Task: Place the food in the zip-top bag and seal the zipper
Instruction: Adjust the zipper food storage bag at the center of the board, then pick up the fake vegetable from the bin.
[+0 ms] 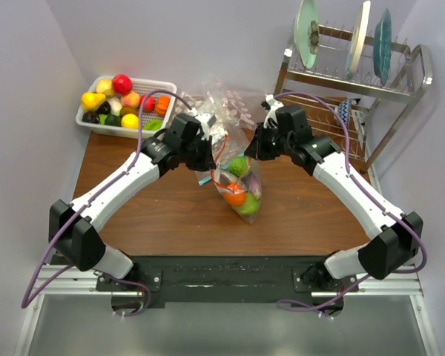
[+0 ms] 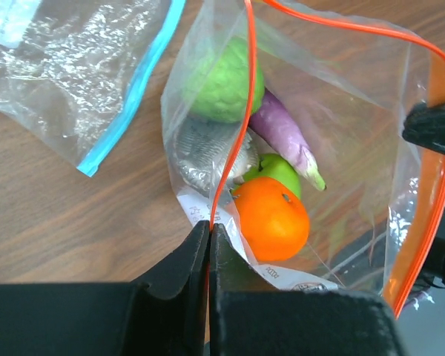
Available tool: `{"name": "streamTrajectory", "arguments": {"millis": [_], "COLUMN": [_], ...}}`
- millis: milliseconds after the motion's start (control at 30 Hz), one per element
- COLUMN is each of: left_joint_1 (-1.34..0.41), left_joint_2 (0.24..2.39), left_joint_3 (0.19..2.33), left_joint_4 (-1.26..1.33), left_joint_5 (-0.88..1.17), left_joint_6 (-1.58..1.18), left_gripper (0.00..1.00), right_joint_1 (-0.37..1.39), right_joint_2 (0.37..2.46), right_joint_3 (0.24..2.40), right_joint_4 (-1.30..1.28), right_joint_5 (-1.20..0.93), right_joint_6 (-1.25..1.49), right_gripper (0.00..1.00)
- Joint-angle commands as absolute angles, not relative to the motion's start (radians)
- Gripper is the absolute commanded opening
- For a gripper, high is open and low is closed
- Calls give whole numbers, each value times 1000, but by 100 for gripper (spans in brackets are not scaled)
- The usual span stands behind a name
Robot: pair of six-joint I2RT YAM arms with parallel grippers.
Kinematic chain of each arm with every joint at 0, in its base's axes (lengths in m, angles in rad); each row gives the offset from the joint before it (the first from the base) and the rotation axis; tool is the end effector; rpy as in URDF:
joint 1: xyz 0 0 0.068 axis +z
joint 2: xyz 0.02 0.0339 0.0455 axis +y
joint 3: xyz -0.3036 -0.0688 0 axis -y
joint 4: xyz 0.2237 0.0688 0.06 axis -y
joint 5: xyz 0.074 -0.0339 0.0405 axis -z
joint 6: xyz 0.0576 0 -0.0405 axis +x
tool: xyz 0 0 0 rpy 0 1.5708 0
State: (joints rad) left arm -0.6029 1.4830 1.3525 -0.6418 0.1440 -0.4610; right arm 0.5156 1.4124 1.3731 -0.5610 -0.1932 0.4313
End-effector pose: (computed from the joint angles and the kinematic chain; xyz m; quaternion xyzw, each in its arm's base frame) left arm 0.2563 -0.1865 0.3549 0.0930 0.9147 -0.2538 0.3005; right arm 0.2605 0.1604 0.3907 -0.0820 0.8778 0.2876 0.3743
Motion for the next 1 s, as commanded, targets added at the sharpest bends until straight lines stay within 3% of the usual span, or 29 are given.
{"name": "streamTrajectory", "arguments": {"millis": [0, 33, 67, 133, 167, 267, 333, 367, 433, 467, 533, 967], "left_joint_1": [-572, -568, -555, -540, -520, -473, -450, -428, -407, -382, -356, -161], "left_joint_2": [1460, 1459, 1456, 1440, 1434, 1419, 1417, 1416, 1420, 1424, 1436, 1541], "left_joint_3": [1350, 1351, 1351, 1353, 1356, 1384, 1417, 1430, 1460, 1468, 1485, 1574], "left_joint_4": [-583, -584, -586, -586, -586, -601, -629, -638, -657, -661, -666, -606], "left_joint_5": [112, 113, 114, 112, 113, 120, 114, 110, 104, 104, 121, 187], "left_joint_6": [-459, -454, -454, -449, -445, -428, -408, -400, -382, -377, -371, -394], "left_gripper": [11, 19, 39, 53, 66, 86, 94, 100, 100, 100, 100, 100], "right_joint_1": [514, 514, 514, 514, 512, 514, 512, 514, 514, 514, 512, 514], "right_joint_2": [1408, 1408, 1410, 1413, 1417, 1430, 1436, 1436, 1436, 1436, 1439, 1443], "right_joint_3": [1370, 1370, 1368, 1373, 1377, 1390, 1391, 1385, 1378, 1374, 1373, 1353], "right_joint_4": [-476, -472, -469, -468, -466, -469, -471, -468, -451, -443, -443, -414], "right_joint_5": [-224, -222, -221, -224, -225, -230, -233, -241, -250, -255, -253, -258], "right_joint_6": [439, 443, 445, 446, 448, 449, 453, 453, 462, 462, 465, 480], "right_gripper": [0, 0, 0, 0, 0, 0, 0, 8, 13, 12, 0, 0]}}
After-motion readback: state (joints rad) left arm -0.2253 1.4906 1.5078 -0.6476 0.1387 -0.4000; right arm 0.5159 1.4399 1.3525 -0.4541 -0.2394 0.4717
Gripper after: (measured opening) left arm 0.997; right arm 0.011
